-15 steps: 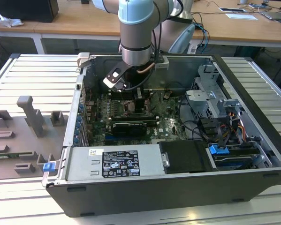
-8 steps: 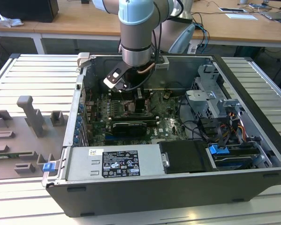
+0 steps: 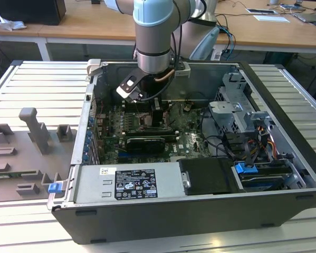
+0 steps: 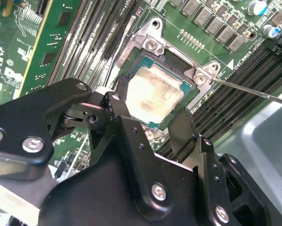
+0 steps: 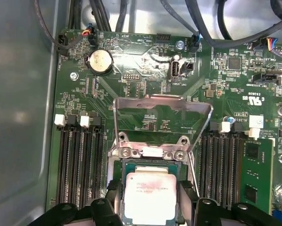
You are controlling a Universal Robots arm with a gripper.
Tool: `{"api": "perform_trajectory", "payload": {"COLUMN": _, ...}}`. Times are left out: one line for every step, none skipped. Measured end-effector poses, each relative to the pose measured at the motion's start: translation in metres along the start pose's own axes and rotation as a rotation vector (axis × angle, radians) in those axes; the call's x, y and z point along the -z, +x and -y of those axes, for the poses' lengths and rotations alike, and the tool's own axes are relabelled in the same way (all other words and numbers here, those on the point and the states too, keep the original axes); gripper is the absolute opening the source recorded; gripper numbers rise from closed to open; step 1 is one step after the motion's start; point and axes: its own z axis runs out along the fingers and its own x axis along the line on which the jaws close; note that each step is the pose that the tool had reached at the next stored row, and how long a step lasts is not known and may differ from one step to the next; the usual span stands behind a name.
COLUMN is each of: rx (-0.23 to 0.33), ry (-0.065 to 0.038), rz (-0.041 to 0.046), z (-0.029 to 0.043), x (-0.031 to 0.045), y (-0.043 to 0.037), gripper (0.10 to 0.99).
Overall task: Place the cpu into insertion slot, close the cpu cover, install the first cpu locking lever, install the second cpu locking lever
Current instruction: 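Place the cpu into insertion slot, then close the cpu cover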
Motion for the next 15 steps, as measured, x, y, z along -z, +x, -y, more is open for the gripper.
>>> {"api": "perform_trajectory", "payload": {"rx": 0.0, "ry": 0.0, "rz": -0.0001, "z": -0.0002, "x": 0.0029, "y": 0.0, "gripper": 0.592}}
{"api": "perform_trajectory", "payload": {"rx": 0.0, "ry": 0.0, "rz": -0.0001, "z": -0.0003, "x": 0.0046, "y": -0.0001, "gripper": 0.467}}
{"api": "perform_trajectory", "payload": {"rx": 0.0, "ry": 0.0, "rz": -0.0002, "z": -0.0005, "x": 0.0056, "y": -0.0001, "gripper": 0.408}}
{"api": "perform_trajectory", "payload": {"rx": 0.0, "ry": 0.0, "rz": -0.0001, "z": -0.0005, "x": 0.006, "y": -0.0001, "gripper": 0.345}}
{"api": "perform_trajectory", "payload": {"rx": 0.0, "ry": 0.0, "rz": -0.0001, "z": -0.0005, "x": 0.0064, "y": -0.0001, "gripper": 0.286}}
{"api": "perform_trajectory", "payload": {"rx": 0.0, "ry": 0.001, "rz": -0.0001, "z": -0.0006, "x": 0.0071, "y": -0.0001, "gripper": 0.227}}
{"api": "perform_trajectory", "payload": {"rx": 0.0, "ry": 0.0, "rz": -0.0001, "z": -0.0006, "x": 0.0076, "y": -0.0001, "gripper": 0.165}}
{"api": "perform_trajectory", "payload": {"rx": 0.0, "ry": 0.0, "rz": -0.0001, "z": -0.0006, "x": 0.0079, "y": -0.0001, "gripper": 0.106}}
{"api": "perform_trajectory", "payload": {"rx": 0.0, "ry": 0.0, "rz": -0.0001, "z": -0.0007, "x": 0.0083, "y": -0.0001, "gripper": 0.106}}
{"api": "perform_trajectory", "payload": {"rx": 0.0, "ry": 0.0, "rz": -0.0001, "z": -0.0007, "x": 0.009, "y": -0.0002, "gripper": 0.106}}
{"api": "perform_trajectory", "payload": {"rx": 0.0, "ry": 0.0, "rz": 0.0, "z": -0.0007, "x": 0.0097, "y": -0.0002, "gripper": 0.106}}
{"api": "perform_trajectory", "payload": {"rx": 0.0, "ry": 0.0, "rz": -0.0001, "z": -0.0008, "x": 0.0105, "y": -0.0002, "gripper": 0.106}}
{"api": "perform_trajectory", "payload": {"rx": 0.0, "ry": 0.0, "rz": -0.0002, "z": -0.0008, "x": 0.0109, "y": -0.0002, "gripper": 0.106}}
{"api": "perform_trajectory", "payload": {"rx": 0.0, "ry": 0.0, "rz": -0.0002, "z": -0.0009, "x": 0.0112, "y": -0.0002, "gripper": 0.106}}
{"api": "perform_trajectory", "payload": {"rx": 0.0, "ry": 0.001, "rz": -0.0001, "z": -0.001, "x": 0.0143, "y": -0.0003, "gripper": 0.106}}
